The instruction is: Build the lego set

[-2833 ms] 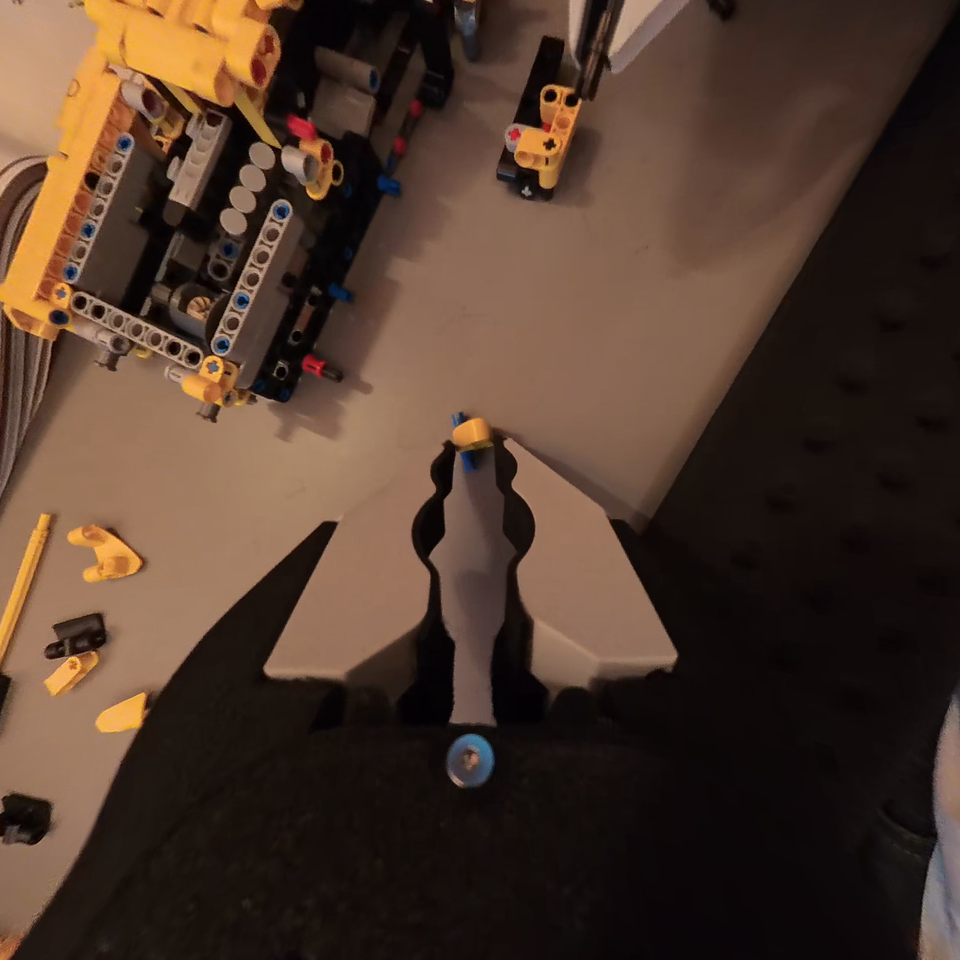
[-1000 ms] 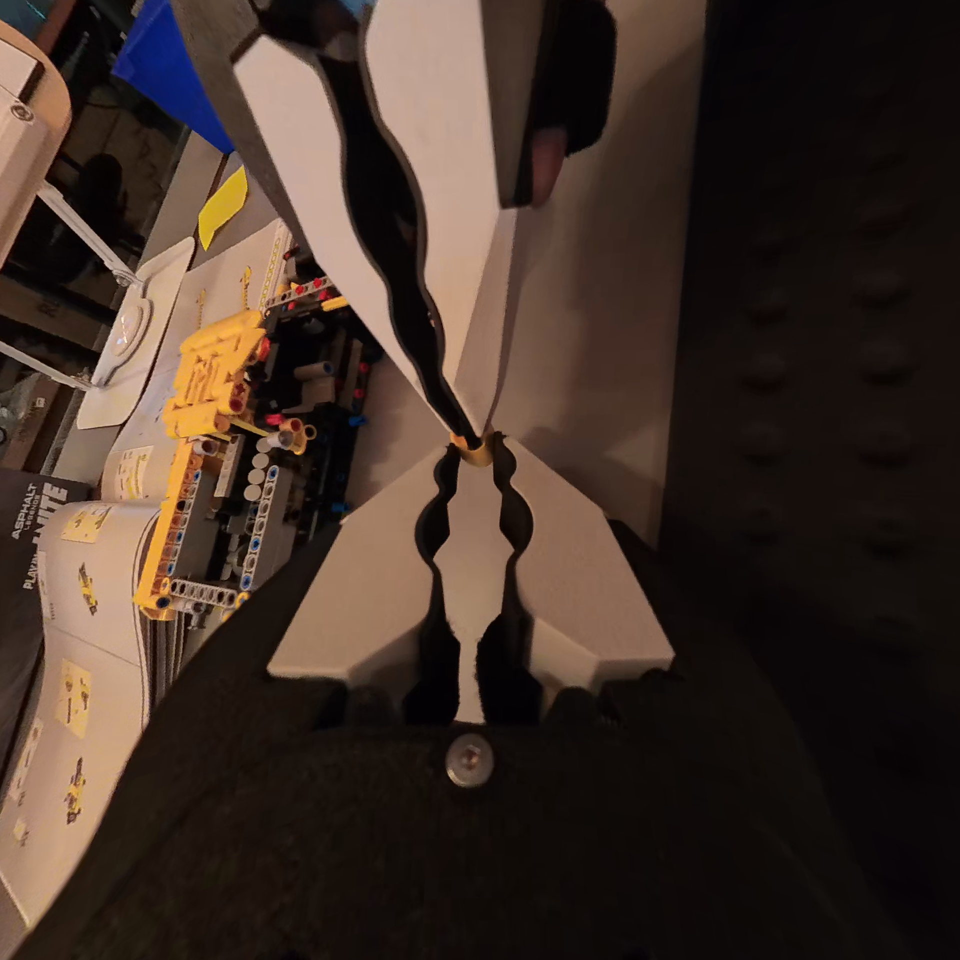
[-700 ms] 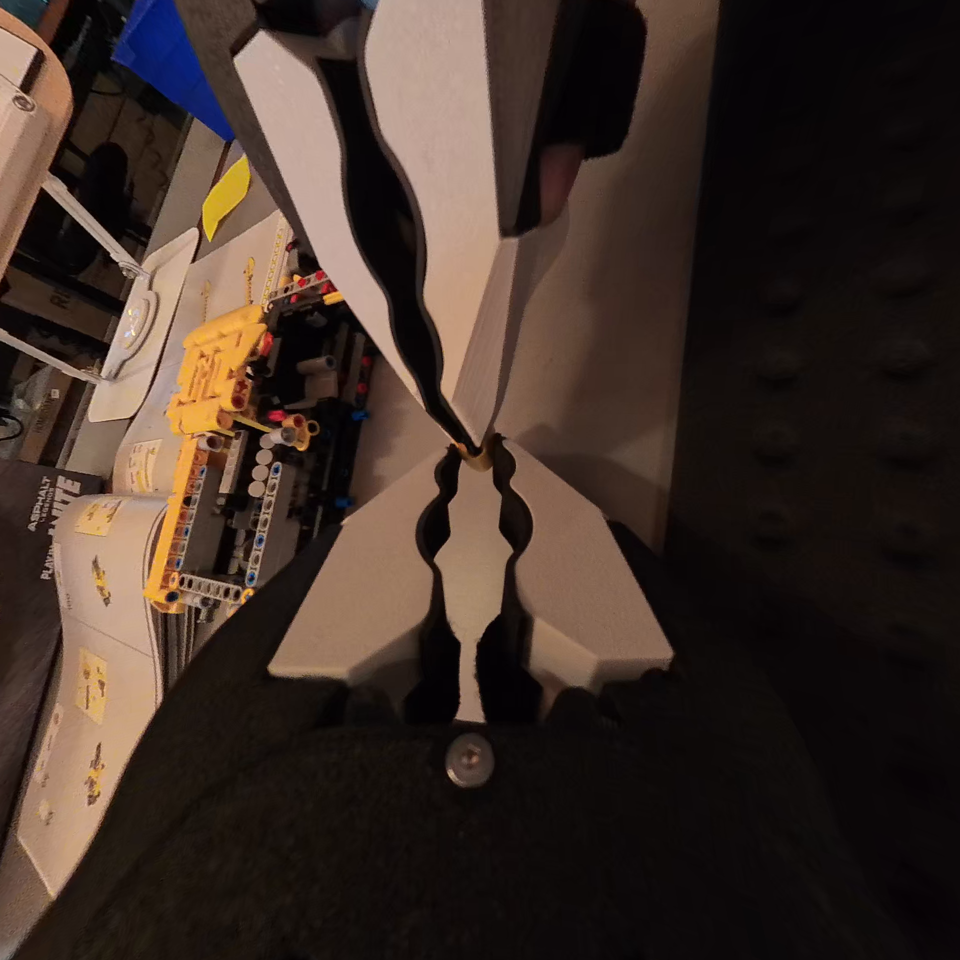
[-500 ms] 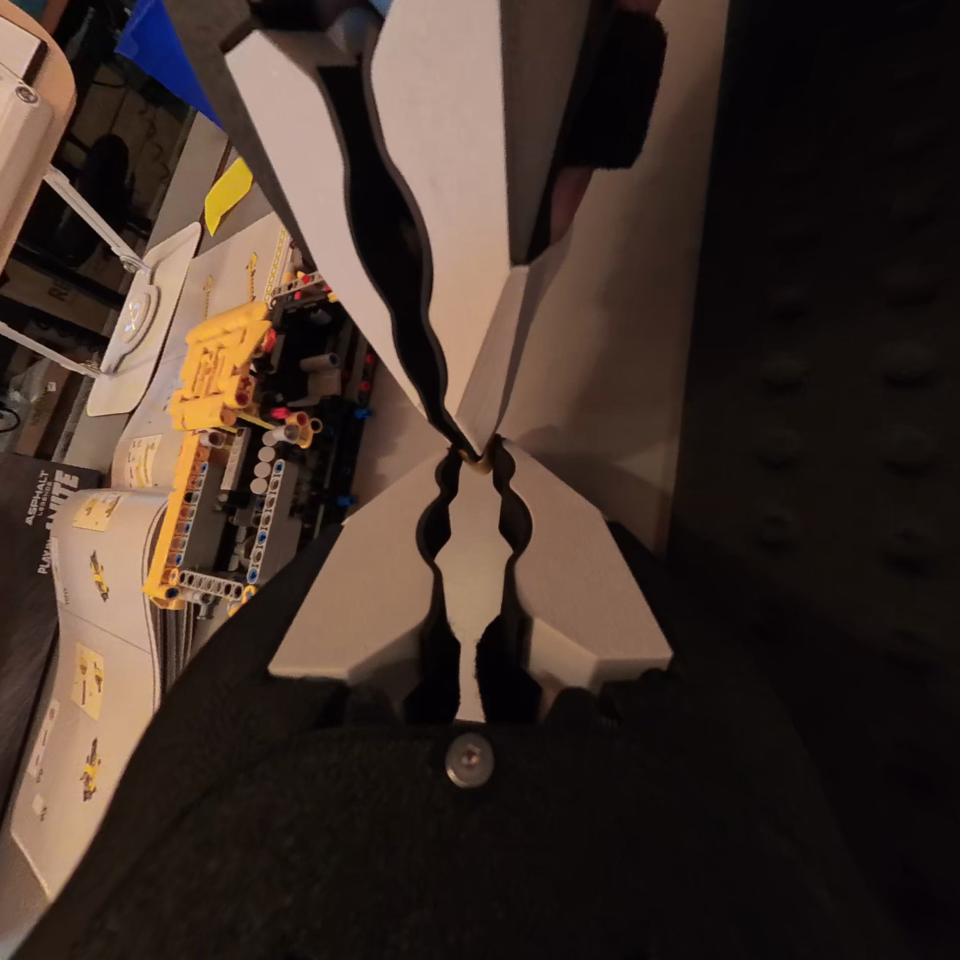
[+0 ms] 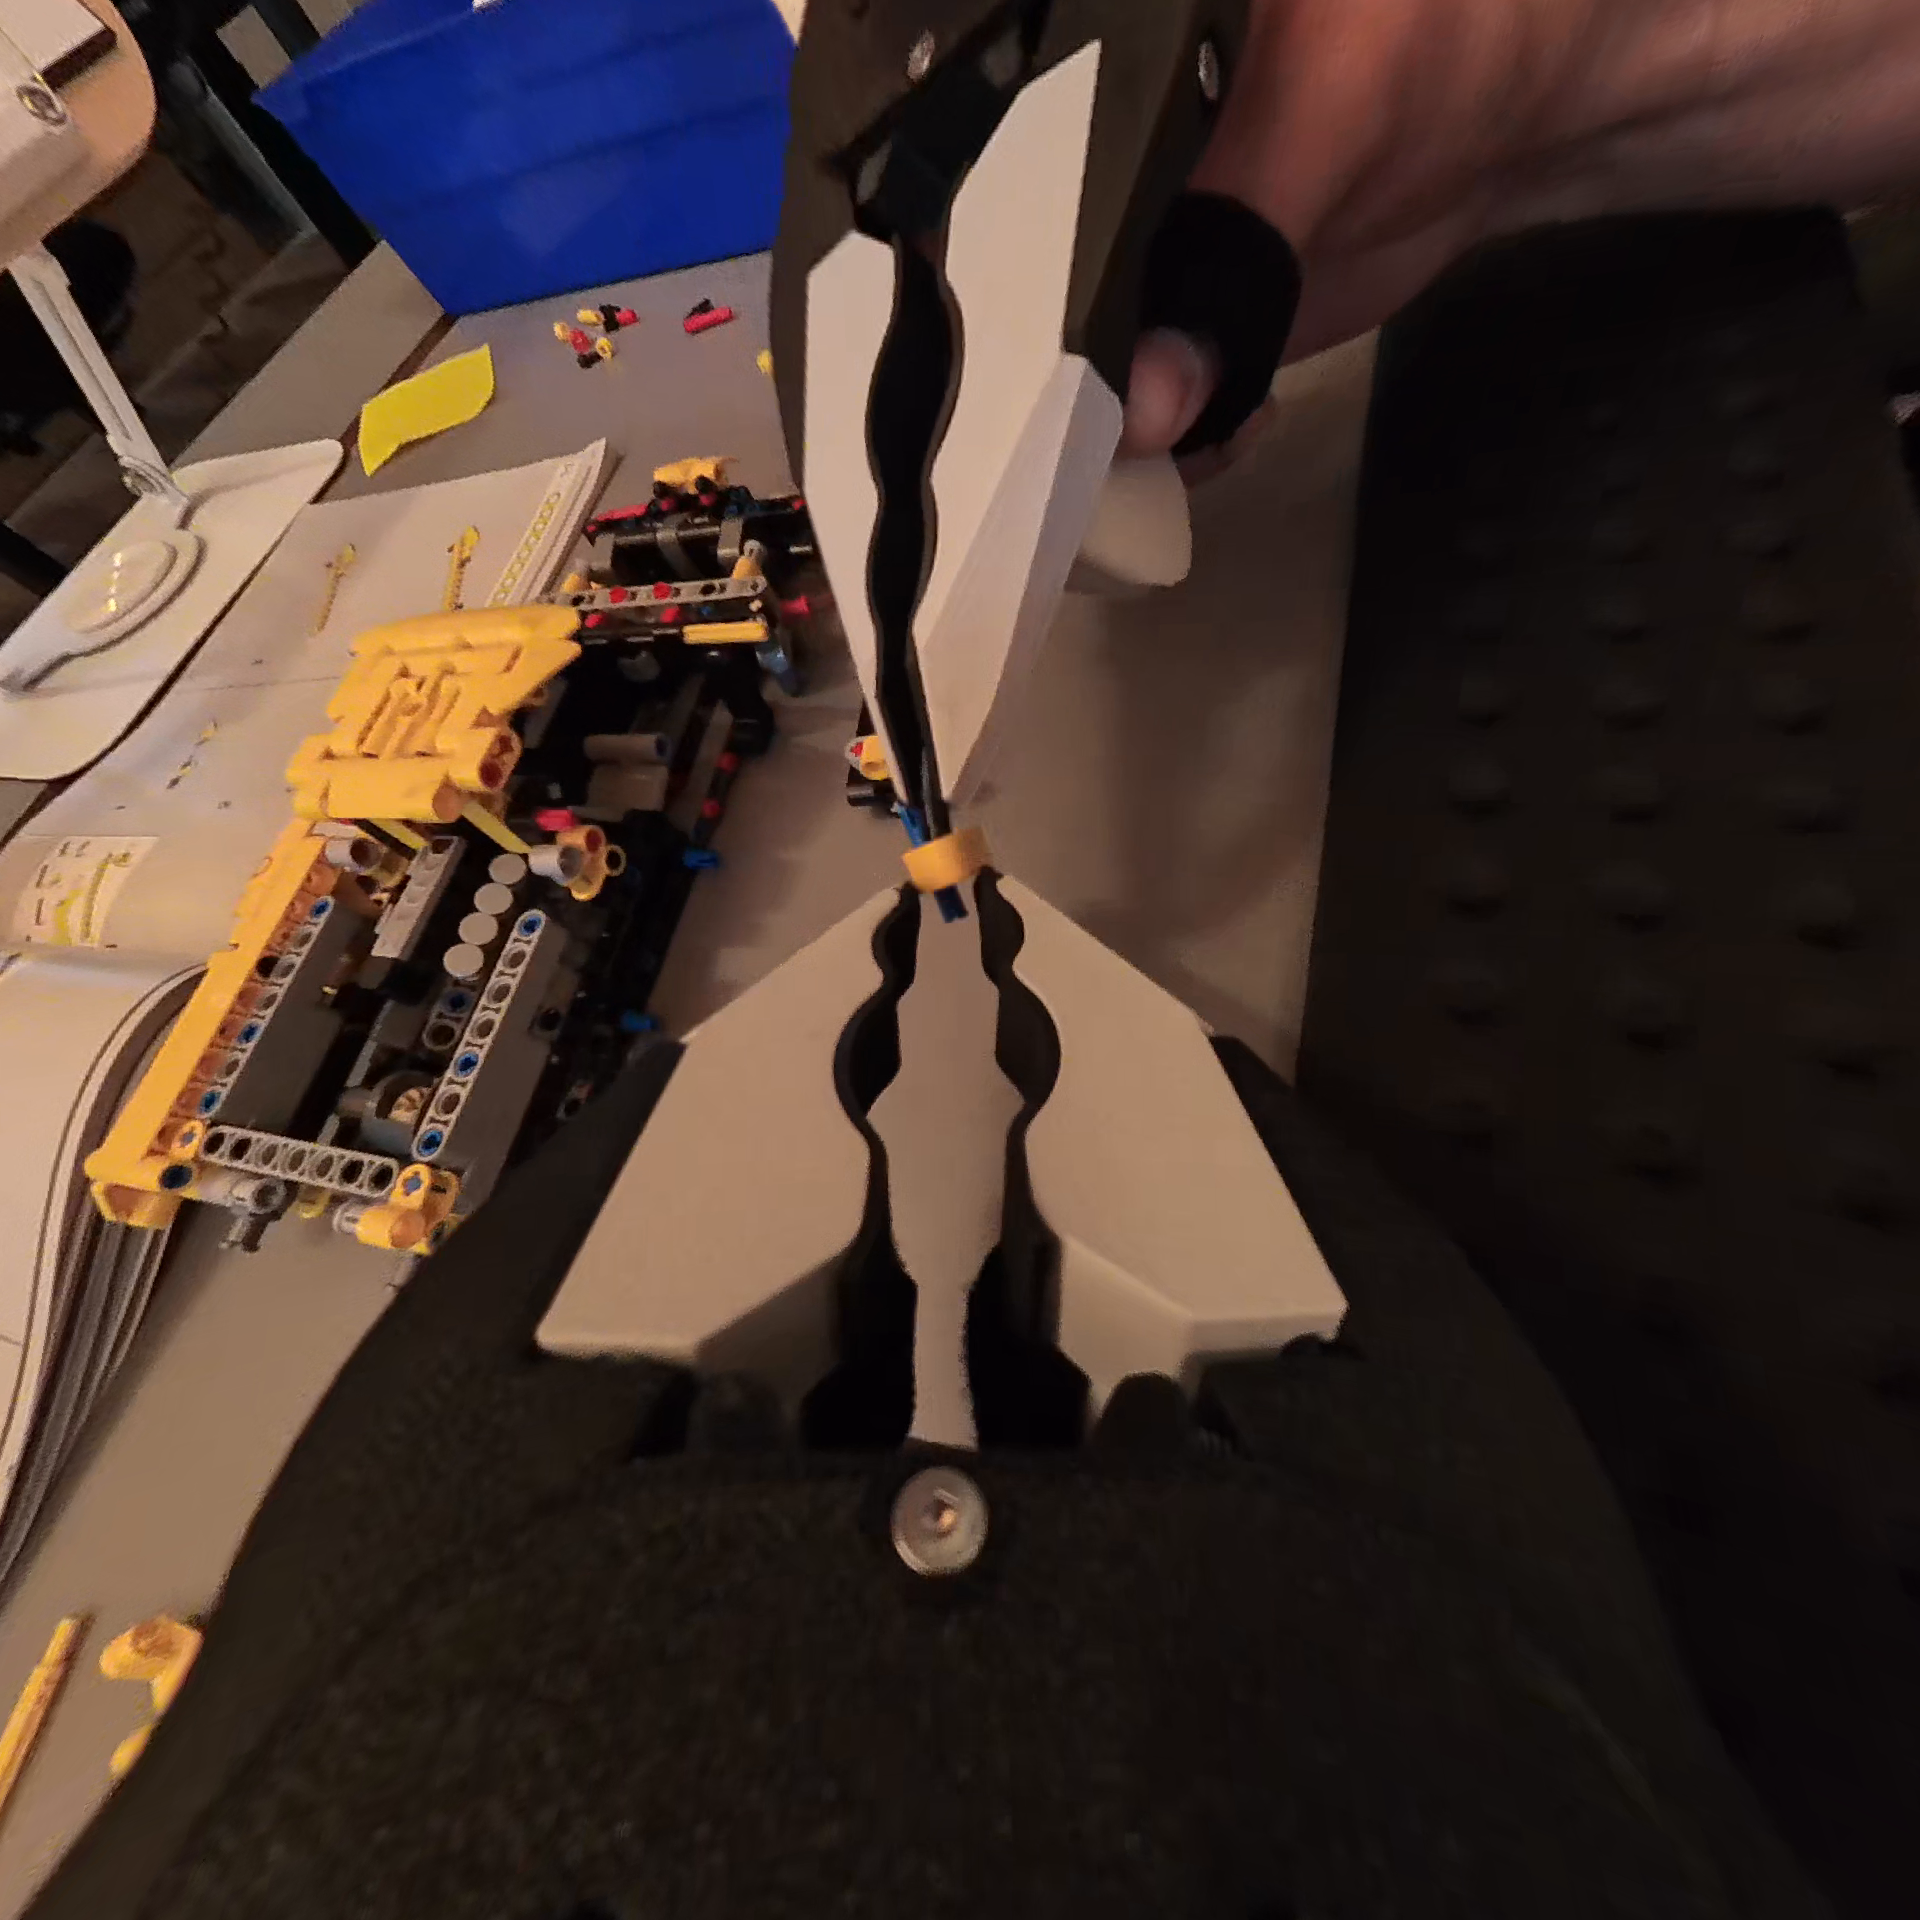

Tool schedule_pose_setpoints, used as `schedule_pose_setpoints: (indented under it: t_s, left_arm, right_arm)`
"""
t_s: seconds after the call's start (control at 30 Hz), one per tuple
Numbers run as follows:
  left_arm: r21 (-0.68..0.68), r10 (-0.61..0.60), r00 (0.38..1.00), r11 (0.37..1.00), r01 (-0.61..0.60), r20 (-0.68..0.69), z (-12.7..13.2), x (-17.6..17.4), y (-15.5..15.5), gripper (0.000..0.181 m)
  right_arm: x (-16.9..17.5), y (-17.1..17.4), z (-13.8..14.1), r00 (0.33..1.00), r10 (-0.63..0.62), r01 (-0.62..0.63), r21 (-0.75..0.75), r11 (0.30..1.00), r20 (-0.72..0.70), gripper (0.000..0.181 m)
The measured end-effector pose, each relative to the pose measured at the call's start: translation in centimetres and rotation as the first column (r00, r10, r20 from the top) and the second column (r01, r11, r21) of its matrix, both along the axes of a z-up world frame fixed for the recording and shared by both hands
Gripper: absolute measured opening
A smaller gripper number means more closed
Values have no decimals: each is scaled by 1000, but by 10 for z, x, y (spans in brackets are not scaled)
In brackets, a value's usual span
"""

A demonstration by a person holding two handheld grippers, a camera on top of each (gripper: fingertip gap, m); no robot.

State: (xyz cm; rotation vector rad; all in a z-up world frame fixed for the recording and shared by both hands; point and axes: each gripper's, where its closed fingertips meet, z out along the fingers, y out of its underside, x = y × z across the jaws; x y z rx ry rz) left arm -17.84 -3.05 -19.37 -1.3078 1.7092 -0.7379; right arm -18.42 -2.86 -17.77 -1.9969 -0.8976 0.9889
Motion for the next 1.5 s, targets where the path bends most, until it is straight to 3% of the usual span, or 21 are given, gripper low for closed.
schedule_pose_setpoints:
  t_s: [0.03,0.23,0.57,0.77,0.97,1.07,1.2,1.5]
  left_arm:
    - [-3,-5,1000,1000,5,3,0,0,-1,1]
    - [-52,9,999,999,-6,39,6,0,3,1]
    - [-48,29,994,998,-34,-103,-21,-4,10,1]
    - [-61,28,993,998,-35,-113,-22,-10,11,10]
    - [-14,-67,994,998,66,-87,-19,-6,0,26]
    - [61,-74,987,995,84,-143,-26,-3,14,28]
    - [-106,-137,977,987,121,-166,-24,0,11,27]
    - [-241,-190,973,958,153,-135,-19,-4,-28,21]
  right_arm:
    - [1,0,1,1000,-4,3,-11,1000,-31,4]
    - [8,-1,-2,991,-7,-2,-70,998,-130,4]
    - [3,2,-25,1000,-1,-2,-110,994,-26,4]
    - [-4,4,-30,999,20,-17,-85,996,33,4]
    - [21,7,-6,995,-58,54,-47,997,-80,4]
    - [30,5,-4,993,-85,82,-39,996,-88,4]
    - [29,1,-9,994,-91,90,-24,996,-53,4]
    - [35,2,-9,993,-106,106,-13,994,-49,4]
